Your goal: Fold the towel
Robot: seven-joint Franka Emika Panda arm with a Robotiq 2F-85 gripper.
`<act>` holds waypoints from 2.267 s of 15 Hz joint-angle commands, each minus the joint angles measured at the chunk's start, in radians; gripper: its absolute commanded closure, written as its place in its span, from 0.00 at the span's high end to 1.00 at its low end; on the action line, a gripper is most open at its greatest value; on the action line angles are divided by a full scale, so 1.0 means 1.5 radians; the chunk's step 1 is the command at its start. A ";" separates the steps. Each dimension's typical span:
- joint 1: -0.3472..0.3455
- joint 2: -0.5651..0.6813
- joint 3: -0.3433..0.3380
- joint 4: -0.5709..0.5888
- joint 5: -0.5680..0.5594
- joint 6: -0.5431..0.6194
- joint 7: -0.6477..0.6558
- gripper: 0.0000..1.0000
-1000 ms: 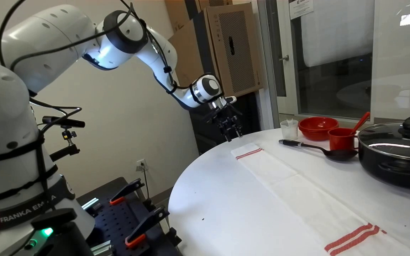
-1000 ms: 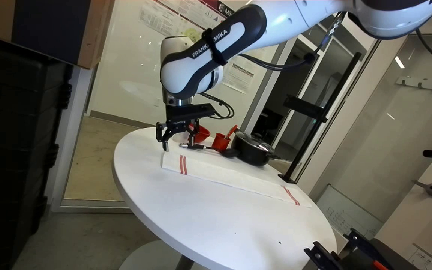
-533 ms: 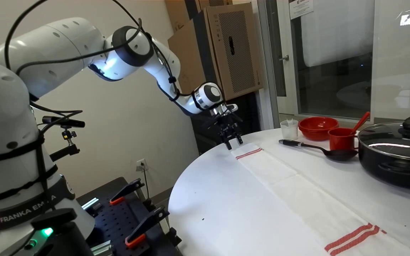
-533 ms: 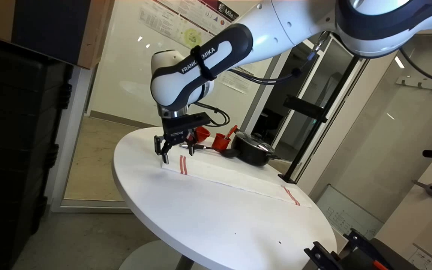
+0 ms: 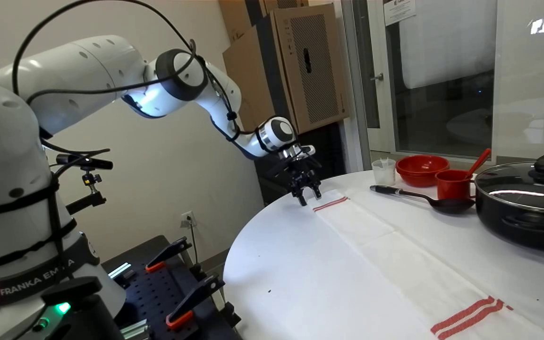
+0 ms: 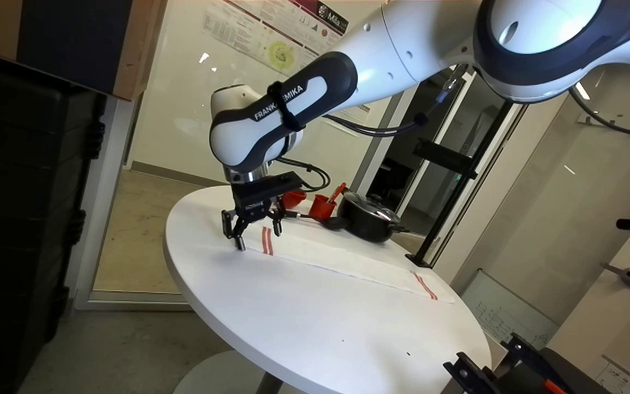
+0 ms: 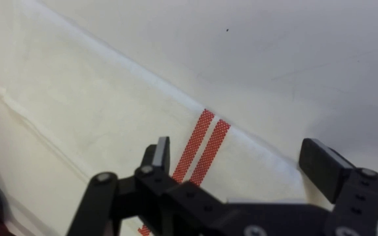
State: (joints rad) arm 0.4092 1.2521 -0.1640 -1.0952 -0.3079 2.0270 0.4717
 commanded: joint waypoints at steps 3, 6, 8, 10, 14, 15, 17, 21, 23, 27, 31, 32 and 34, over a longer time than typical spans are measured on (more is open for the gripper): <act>0.019 -0.002 0.017 0.014 -0.007 -0.021 -0.045 1.00; 0.023 0.008 0.020 0.035 -0.009 -0.028 -0.046 1.00; 0.021 0.012 0.018 0.051 -0.007 -0.032 -0.044 1.00; 0.016 0.014 0.017 0.069 -0.005 -0.036 -0.045 1.00; 0.011 0.015 0.018 0.098 -0.003 -0.045 -0.047 1.00; 0.010 0.017 0.018 0.106 -0.002 -0.049 -0.047 1.00; 0.009 0.025 0.019 0.122 -0.002 -0.061 -0.048 1.00; 0.005 0.053 0.018 0.170 0.001 -0.102 -0.050 1.00; 0.002 0.070 0.016 0.198 0.000 -0.121 -0.050 1.00; -0.003 0.098 0.015 0.251 0.002 -0.156 -0.052 1.00; -0.006 0.127 0.015 0.297 0.003 -0.184 -0.056 0.89; -0.006 0.135 0.015 0.308 0.003 -0.193 -0.059 0.83; -0.008 0.151 0.015 0.328 0.005 -0.205 -0.063 0.90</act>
State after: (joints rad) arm 0.4075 1.4093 -0.1424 -0.7174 -0.3074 1.7766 0.4121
